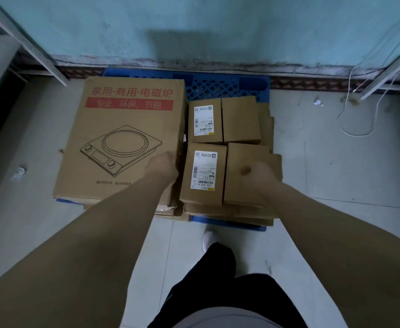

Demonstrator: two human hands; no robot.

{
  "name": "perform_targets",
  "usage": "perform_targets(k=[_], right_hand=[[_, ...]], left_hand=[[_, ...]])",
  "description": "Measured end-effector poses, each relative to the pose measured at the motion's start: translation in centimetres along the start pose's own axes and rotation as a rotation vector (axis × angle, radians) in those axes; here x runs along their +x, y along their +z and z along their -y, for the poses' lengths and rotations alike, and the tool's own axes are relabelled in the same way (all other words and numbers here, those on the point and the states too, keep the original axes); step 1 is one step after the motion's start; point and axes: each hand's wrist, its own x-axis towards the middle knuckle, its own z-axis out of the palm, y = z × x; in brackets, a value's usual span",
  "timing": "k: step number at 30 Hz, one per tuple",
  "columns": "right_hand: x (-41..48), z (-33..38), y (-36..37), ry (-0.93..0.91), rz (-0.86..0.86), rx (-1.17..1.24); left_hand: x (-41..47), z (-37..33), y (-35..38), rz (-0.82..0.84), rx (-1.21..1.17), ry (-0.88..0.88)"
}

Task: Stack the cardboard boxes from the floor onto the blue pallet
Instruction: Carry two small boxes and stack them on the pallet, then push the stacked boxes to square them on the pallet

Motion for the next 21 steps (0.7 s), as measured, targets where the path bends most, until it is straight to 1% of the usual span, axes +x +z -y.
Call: perform_targets(k=[1,3,7,10,15,21], right_hand=[[-0.7,0.5,0.4,-0.021,-0.005,0.019],[-2.2,1.3,1.2,-0.055,-0.003,0.073],[-5.4,1.9,3.1,-0.109,0.022,0.023],[-7.8,1.6,4.6,-0.118,0.046,0.042],[-10.2,3.4,5.6,-0.15,0.072,-0.14],[-8.8,9.6,8.9,-0.111,0.096,-0.307]], left_hand=[[-0.5,0.8,-0.2,0.024,-0.022,0.0],[-1.9,2.7,-0.6,0.02,-0.047,-0.011],[-5.8,7.4,-1.1,-0.049,0.008,-0.096],[-8.3,10.6,-1.7,-0.031,0.016,-0.175],[-9.4,14.7,-3.5,-0.001,-0.005,-0.25],[-6.3,19.0,-6.1,0.031,-0.001,-0.222]])
